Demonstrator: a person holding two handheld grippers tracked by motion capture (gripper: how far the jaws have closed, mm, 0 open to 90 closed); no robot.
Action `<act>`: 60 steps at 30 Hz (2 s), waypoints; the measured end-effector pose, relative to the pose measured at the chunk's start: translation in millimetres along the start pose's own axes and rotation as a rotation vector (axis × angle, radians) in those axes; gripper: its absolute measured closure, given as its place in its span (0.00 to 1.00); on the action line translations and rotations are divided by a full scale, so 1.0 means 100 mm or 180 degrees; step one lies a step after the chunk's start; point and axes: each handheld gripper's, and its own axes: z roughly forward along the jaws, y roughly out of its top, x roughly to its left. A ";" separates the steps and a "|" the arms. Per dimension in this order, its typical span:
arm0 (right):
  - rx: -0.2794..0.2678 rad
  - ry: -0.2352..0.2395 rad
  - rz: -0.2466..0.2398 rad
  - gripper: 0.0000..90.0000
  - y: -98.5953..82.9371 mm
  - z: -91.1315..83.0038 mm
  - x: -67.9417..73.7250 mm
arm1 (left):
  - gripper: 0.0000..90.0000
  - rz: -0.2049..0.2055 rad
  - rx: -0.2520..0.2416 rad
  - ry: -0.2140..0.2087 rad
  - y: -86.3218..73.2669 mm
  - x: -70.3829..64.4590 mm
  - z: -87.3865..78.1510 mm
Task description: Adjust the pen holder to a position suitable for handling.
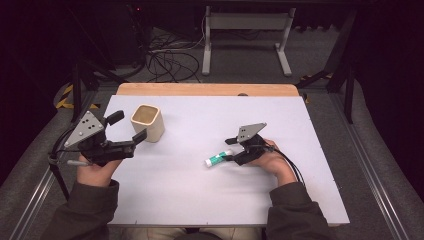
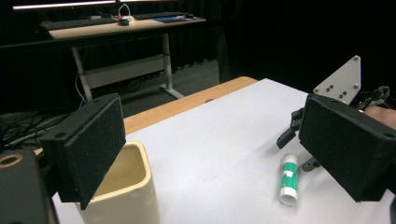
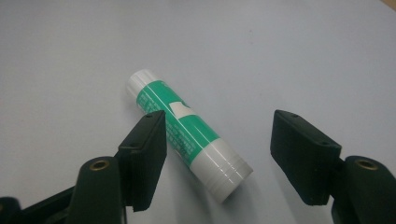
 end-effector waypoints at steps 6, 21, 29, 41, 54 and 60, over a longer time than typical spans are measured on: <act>0.0009 0.0022 0.0051 0.43 -0.05 0.03 -0.03 | 0.09 0.0004 0.0013 0.0002 0.00 0.00 0.00; 0.0075 0.0205 0.0072 0.52 -0.14 0.13 -0.07 | 0.09 0.0025 0.0045 0.0009 -0.01 0.00 0.00; 0.0093 0.0266 -0.0016 0.60 -0.15 0.13 -0.05 | 0.10 0.0024 0.0053 0.0010 -0.01 0.00 0.01; 0.0102 0.0337 -0.0114 0.72 -0.15 0.13 -0.02 | 0.10 0.0027 0.0078 -0.0008 -0.03 0.00 0.03; 0.0019 0.0256 -0.0042 0.73 -0.11 0.08 0.01 | 0.11 -0.0001 0.0099 -0.0020 -0.07 0.03 0.09; -0.0106 0.0197 -0.0025 0.73 -0.07 0.03 0.02 | 0.11 -0.0011 0.0129 -0.0030 -0.11 0.06 0.09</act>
